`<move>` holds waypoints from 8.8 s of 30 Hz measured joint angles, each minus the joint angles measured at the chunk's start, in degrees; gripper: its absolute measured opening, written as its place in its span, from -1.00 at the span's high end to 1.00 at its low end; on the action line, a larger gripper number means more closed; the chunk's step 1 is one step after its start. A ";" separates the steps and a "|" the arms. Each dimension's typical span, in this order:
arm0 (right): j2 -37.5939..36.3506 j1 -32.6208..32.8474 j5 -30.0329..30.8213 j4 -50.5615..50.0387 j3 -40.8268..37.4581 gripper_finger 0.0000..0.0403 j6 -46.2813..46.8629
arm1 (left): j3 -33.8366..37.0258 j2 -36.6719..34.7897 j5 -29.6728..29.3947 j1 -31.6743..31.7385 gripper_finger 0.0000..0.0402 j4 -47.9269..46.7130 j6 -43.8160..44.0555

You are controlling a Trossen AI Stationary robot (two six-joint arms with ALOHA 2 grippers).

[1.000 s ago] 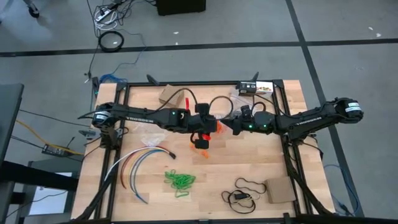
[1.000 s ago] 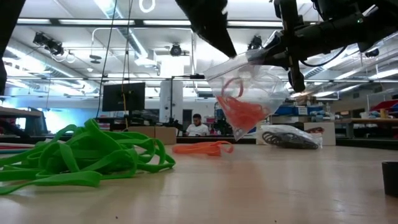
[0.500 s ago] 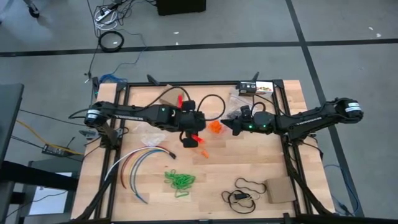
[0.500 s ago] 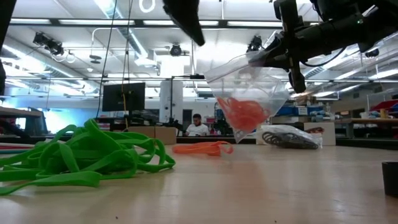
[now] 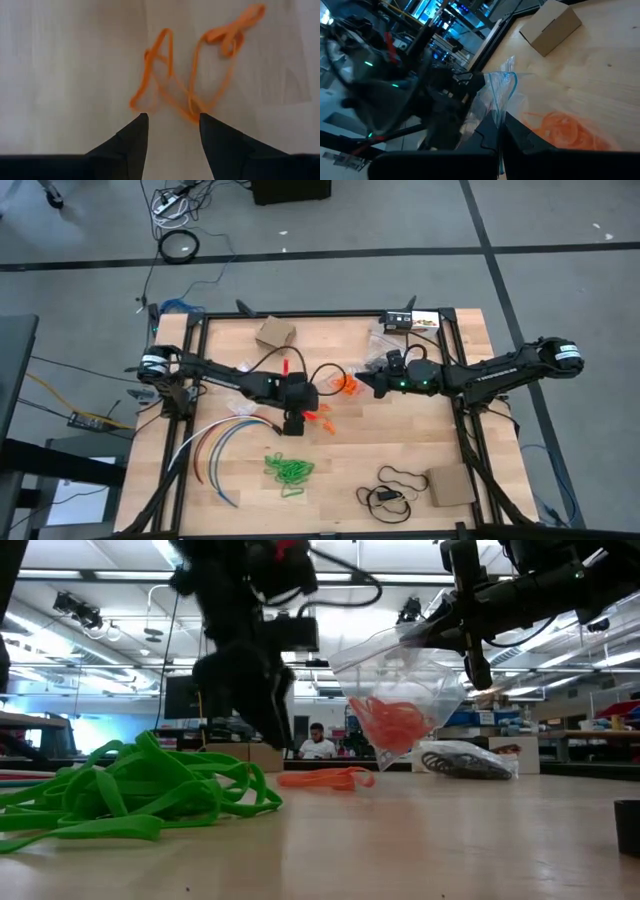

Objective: Sort rubber bands
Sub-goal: Put the orange rubber band into the transparent zip bag

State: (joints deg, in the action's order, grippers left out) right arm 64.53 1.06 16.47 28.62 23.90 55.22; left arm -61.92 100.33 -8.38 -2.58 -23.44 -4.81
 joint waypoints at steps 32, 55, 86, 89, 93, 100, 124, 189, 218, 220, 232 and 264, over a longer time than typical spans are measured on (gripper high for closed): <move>0.02 0.00 0.34 -0.04 0.02 0.98 0.64 | -3.61 3.23 9.89 8.33 0.99 0.81 -5.08; 0.02 -0.03 0.37 -0.02 0.02 0.98 0.50 | -26.66 -2.10 5.46 1.84 1.00 -4.57 -9.78; 0.02 0.26 0.35 -0.04 0.02 0.98 -0.47 | -32.03 1.81 2.27 4.87 0.12 -26.08 0.03; 0.02 0.26 0.37 -0.04 0.02 0.98 -0.92 | -31.19 1.84 2.60 3.50 0.15 -31.91 1.42; 0.02 0.25 0.37 -0.04 0.02 0.98 -1.35 | -26.50 1.85 2.66 1.31 0.18 -33.10 3.01; 0.02 0.20 0.37 -0.04 0.02 0.98 -1.46 | -13.49 1.92 2.66 -0.94 0.19 -18.97 3.64; 0.00 0.28 0.40 -0.04 0.02 0.98 -1.29 | -0.56 9.67 10.85 4.67 0.95 12.85 9.75; 0.00 0.46 0.37 0.00 0.02 0.98 -2.43 | -35.38 0.39 10.14 7.68 0.07 -18.47 -2.56; 0.00 0.42 0.41 1.53 0.02 0.98 -3.63 | -35.03 6.03 4.67 4.10 0.07 -13.20 -6.68; 0.00 0.44 0.39 1.53 0.02 0.98 -3.71 | -36.42 5.94 5.91 4.78 0.07 -13.13 -4.83; 0.00 0.44 0.42 2.21 0.02 0.98 -3.43 | -39.11 6.39 7.39 9.30 0.07 -16.29 0.23; 0.00 0.45 0.42 3.18 0.01 0.98 -3.82 | -39.18 8.28 15.27 10.83 0.07 -18.29 6.35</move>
State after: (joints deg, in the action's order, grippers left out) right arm 64.53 1.51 16.88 31.81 23.91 51.40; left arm -101.10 108.62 6.89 8.25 -41.73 1.54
